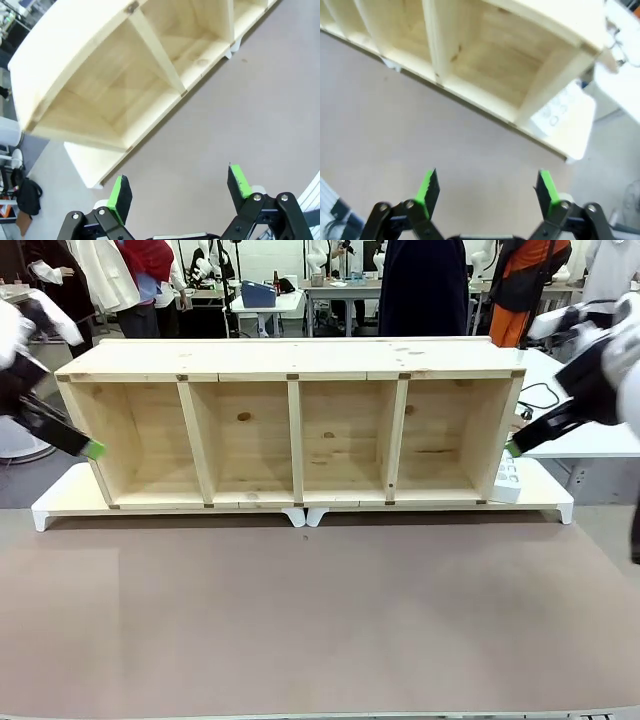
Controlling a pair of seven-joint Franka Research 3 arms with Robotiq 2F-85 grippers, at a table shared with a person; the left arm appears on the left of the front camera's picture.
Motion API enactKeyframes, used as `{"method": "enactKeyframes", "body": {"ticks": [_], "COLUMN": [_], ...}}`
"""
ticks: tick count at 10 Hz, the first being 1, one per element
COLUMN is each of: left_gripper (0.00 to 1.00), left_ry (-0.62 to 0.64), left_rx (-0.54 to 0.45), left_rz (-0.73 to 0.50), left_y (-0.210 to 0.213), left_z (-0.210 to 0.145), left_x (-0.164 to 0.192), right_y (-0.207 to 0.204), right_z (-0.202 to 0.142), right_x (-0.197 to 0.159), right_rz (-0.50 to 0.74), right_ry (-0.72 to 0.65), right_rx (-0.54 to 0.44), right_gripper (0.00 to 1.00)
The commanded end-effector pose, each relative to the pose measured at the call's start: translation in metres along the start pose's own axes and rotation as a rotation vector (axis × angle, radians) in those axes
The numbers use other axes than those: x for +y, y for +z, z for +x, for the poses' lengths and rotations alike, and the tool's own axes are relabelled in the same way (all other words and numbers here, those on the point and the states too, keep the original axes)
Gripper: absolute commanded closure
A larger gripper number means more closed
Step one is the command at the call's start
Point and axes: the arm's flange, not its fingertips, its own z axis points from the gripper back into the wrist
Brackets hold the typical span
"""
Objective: Perform cable management.
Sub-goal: When the cord part of the Power Cable appears at the lower middle area of the table and stops, grasp the cord part of the Power Cable.
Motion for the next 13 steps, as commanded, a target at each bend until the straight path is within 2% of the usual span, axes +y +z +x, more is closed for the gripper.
{"method": "enactKeyframes", "body": {"ticks": [1,3,5,6,7,13], "left_gripper": [0.00,0.00,0.00,0.00,0.00,0.00], "left_ry": [0.070,0.128,0.192,0.119,0.119,0.119], "left_rx": [0.061,0.114,0.104,0.117,0.117,0.117], "left_rz": [-0.002,0.014,0.025,-0.014,-0.014,-0.014], "left_y": [0.001,0.014,0.025,0.051,0.051,0.051], "left_z": [-0.107,-0.122,-0.134,-0.042,-0.042,-0.042], "left_x": [-0.047,-0.042,-0.030,0.004,0.004,0.004], "right_y": [0.012,0.025,0.028,0.028,0.051,0.051], "right_z": [-0.089,-0.101,-0.102,-0.101,-0.043,-0.043], "right_x": [0.016,0.011,0.012,0.013,-0.015,-0.015], "right_rz": [0.050,0.043,0.039,0.052,0.053,0.053], "right_ry": [0.002,0.015,0.023,0.027,-0.004,-0.004], "right_rx": [0.053,0.098,0.112,0.108,0.112,0.112], "right_gripper": [0.00,0.00,0.00,0.00,0.00,0.00]}}
